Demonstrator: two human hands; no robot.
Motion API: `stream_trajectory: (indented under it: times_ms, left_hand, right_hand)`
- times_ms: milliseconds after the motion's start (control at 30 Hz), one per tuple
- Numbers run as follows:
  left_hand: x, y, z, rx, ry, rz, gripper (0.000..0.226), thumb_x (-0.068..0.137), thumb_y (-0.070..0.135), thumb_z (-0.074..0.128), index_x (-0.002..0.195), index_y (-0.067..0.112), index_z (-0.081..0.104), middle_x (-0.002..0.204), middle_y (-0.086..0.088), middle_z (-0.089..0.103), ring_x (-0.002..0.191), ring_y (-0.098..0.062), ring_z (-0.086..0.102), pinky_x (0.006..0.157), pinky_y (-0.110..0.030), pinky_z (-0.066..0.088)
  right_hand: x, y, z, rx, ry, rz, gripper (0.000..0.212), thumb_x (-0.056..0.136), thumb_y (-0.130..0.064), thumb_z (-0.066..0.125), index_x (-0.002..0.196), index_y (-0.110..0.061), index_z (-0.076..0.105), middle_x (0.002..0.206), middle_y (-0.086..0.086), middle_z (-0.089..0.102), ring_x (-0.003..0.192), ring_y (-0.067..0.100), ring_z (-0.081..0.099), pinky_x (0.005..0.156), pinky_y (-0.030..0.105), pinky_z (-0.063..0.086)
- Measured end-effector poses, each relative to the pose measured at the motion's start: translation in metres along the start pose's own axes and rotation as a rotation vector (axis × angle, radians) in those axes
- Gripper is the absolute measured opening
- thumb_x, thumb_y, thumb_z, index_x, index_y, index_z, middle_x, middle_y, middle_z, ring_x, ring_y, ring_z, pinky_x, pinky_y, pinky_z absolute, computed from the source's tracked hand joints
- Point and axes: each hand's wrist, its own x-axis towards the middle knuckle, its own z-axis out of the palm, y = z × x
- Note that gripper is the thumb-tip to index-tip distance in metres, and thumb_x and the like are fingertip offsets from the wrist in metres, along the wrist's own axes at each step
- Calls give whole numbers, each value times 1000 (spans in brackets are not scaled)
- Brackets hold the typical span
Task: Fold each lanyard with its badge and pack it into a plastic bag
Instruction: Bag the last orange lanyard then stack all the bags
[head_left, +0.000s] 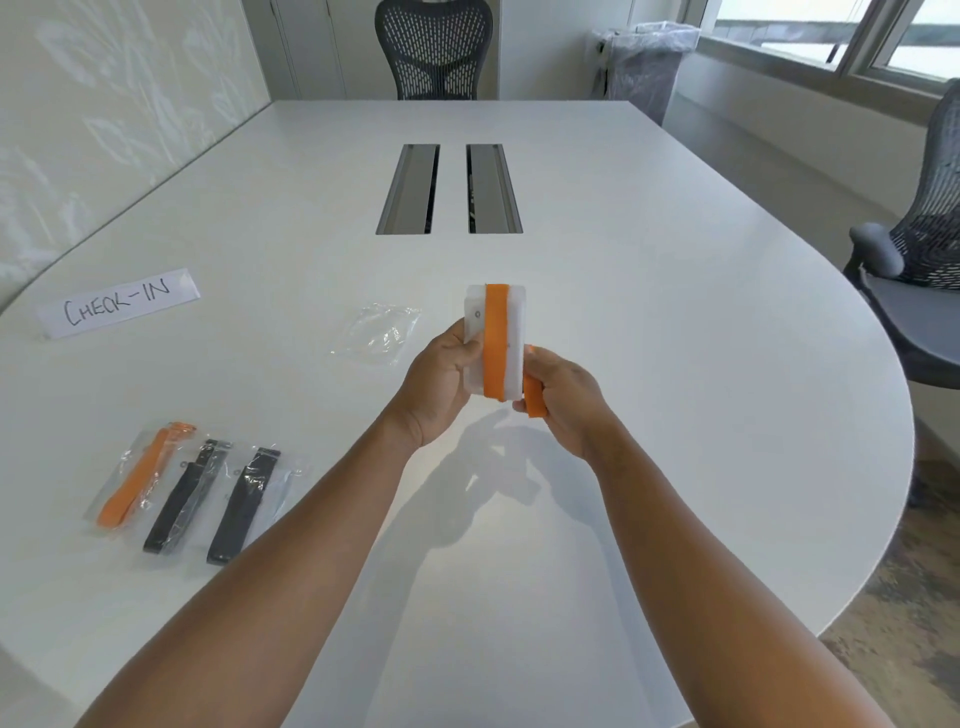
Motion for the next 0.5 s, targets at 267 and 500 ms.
stream_trajectory:
  times_ms: [267, 500]
  left_hand:
    - [12, 5, 0, -22, 246, -3, 33, 109, 21, 38, 137, 10, 53, 129, -23, 66, 116, -34, 67, 97, -52, 54]
    - [17, 4, 3, 119, 454, 46, 15, 107, 22, 40, 115, 23, 53, 117, -7, 63, 114, -26, 63, 101, -50, 54]
  right_hand:
    - [-4, 4, -2, -111, -256, -19, 25, 102, -23, 54, 116, -7, 67, 114, 4, 74, 81, 18, 60, 81, 32, 46]
    - [-7, 2, 0, -150, -303, 13, 23, 94, -23, 66, 106, -4, 71, 103, 7, 76, 64, 13, 52, 72, 28, 42]
